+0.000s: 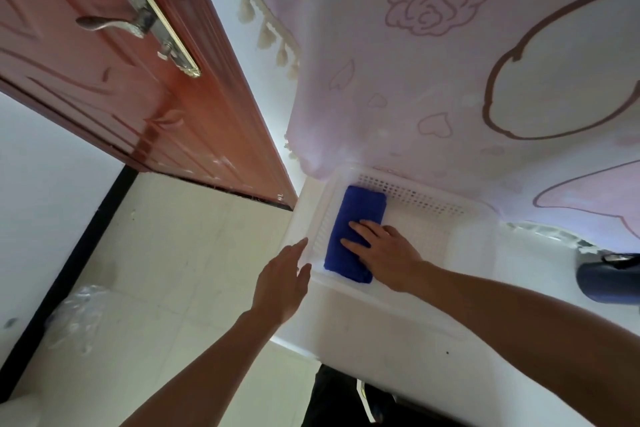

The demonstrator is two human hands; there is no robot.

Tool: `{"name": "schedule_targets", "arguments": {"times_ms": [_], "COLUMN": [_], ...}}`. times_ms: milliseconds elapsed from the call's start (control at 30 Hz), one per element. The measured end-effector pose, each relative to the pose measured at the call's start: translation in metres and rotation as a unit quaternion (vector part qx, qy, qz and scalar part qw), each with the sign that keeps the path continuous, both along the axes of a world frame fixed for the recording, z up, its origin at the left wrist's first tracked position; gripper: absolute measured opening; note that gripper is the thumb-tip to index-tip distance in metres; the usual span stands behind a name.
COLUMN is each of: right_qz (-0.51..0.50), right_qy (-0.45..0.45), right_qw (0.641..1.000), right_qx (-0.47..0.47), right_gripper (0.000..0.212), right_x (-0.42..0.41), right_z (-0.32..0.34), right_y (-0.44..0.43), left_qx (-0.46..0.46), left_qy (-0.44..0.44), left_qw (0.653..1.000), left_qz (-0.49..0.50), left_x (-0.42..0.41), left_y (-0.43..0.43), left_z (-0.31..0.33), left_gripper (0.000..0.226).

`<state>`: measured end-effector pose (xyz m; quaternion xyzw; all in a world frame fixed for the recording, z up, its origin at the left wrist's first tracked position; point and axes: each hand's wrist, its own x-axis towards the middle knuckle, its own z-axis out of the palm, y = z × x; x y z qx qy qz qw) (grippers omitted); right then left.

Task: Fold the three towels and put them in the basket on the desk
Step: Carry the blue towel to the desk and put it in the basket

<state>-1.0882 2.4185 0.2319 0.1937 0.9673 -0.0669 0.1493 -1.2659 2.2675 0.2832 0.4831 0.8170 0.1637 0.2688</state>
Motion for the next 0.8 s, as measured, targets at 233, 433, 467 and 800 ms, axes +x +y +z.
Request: {"name": "schedule_targets", "arguments": {"times_ms": [233, 433, 467, 800], "right_qz": [0.119, 0.089, 0.088, -0.003], "right_qy": [0.044, 0.007, 0.007, 0.072], "right_qw": [0.992, 0.996, 0.996, 0.996], "right_qx": [-0.028, -0.031, -0.027, -0.048], "right_gripper": [0.07, 0.069, 0.069, 0.05], "right_x": [-0.003, -0.014, -0.014, -0.006], "right_z": [0.003, -0.003, -0.005, 0.062], "right_y": [-0.018, -0.016, -0.016, -0.004], "left_qx": [0.008, 0.008, 0.006, -0.003], "left_qy": [-0.114, -0.153, -0.157, -0.085], "left_qw": [0.991, 0.986, 0.985, 0.98], "left_qz": [0.07, 0.066, 0.067, 0.181], "left_x": [-0.011, -0.017, -0.017, -0.004], "left_y": [0.007, 0.005, 0.004, -0.064], "left_z": [-0.004, -0.012, -0.012, 0.008], "left_gripper": [0.044, 0.046, 0.046, 0.02]}}
